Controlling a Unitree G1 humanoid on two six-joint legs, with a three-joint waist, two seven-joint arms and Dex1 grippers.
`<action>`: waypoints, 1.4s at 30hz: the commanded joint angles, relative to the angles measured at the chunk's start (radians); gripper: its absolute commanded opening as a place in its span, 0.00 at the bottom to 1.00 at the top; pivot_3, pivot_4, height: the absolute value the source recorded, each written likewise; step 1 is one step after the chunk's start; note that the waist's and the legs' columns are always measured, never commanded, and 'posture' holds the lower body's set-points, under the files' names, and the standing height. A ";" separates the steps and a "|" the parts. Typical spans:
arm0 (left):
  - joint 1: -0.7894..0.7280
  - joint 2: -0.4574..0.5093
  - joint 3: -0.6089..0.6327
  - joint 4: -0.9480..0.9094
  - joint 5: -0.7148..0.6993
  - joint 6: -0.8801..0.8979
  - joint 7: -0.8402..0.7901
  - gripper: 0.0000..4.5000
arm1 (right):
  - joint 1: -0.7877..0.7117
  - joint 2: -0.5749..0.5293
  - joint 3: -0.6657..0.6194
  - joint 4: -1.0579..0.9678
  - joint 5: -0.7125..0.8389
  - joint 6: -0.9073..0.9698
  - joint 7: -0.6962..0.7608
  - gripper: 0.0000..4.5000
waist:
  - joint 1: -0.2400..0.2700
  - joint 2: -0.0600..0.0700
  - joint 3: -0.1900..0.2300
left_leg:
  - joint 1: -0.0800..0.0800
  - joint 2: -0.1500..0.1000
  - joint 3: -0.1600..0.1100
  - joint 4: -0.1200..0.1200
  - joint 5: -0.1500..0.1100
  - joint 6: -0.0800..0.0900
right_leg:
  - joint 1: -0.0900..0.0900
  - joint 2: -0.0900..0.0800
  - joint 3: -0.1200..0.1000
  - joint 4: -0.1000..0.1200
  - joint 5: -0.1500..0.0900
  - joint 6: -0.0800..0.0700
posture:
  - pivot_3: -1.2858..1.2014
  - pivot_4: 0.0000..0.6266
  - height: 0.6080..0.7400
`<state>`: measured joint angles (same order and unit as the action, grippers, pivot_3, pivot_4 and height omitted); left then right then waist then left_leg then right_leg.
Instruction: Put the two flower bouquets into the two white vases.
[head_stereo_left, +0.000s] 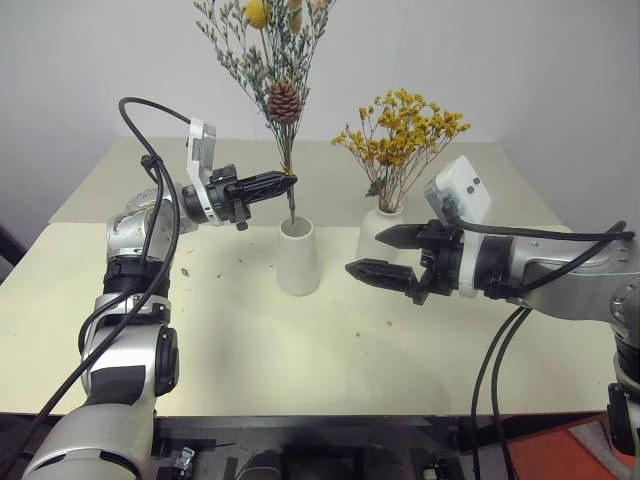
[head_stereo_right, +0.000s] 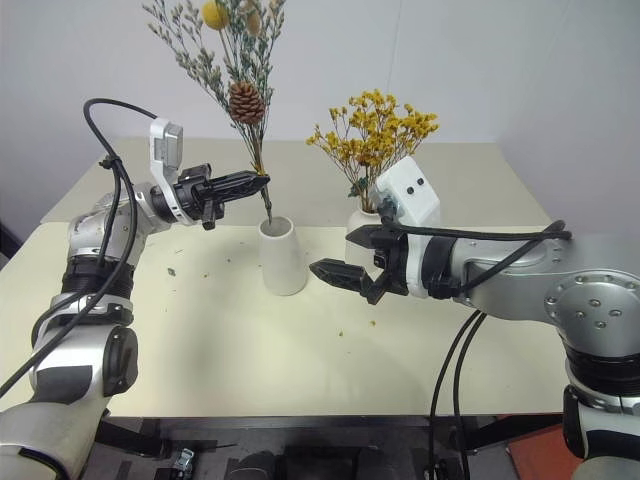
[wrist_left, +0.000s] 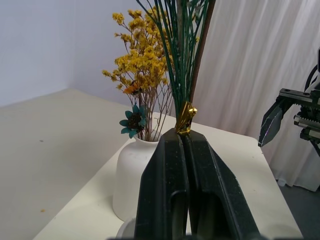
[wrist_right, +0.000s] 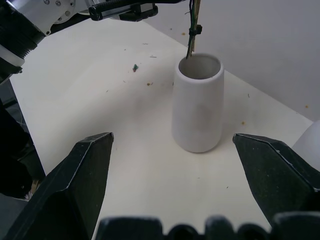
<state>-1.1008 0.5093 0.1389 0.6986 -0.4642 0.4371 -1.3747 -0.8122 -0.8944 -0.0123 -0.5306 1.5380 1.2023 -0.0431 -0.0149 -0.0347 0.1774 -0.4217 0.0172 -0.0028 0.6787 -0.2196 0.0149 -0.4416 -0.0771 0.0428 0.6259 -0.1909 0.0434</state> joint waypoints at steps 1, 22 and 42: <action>-0.035 -0.001 -0.016 0.011 0.031 -0.082 -0.017 0.00 | -0.004 -0.014 -0.040 -0.019 0.016 -0.036 -0.007 1.00 | 0.000 0.000 0.000 | 0.000 0.000 0.000 0.000 0.000 0.000 | 0.000 0.000 0.000 0.000 0.000 0.000 | 0.52 0.24 1.00; -0.035 -0.002 -0.019 0.089 0.079 -0.226 -0.050 0.61 | 0.011 -0.027 -0.032 -0.023 0.032 -0.043 -0.025 1.00 | -0.002 0.000 0.000 | 0.000 0.000 0.000 0.000 0.000 0.000 | 0.000 0.000 0.000 0.000 0.000 0.000 | 0.52 0.24 1.00; 0.072 0.167 -0.046 0.019 0.149 -0.282 -0.152 0.61 | 0.010 -0.024 -0.025 -0.014 0.016 -0.043 -0.006 1.00 | 0.000 0.000 0.000 | 0.000 0.000 0.000 0.000 0.000 0.000 | 0.000 0.000 0.000 0.000 0.000 0.000 | 0.52 0.24 1.00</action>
<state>-1.0360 0.6498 0.0637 0.7677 -0.2835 0.1520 -1.5087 -0.7972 -0.9129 -0.0119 -0.5350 1.5539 1.1883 -0.0517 -0.0150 -0.0347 0.1775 -0.4219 0.0178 -0.0029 0.6786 -0.2196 0.0149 -0.4417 -0.0771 0.0424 0.6254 -0.1909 0.0434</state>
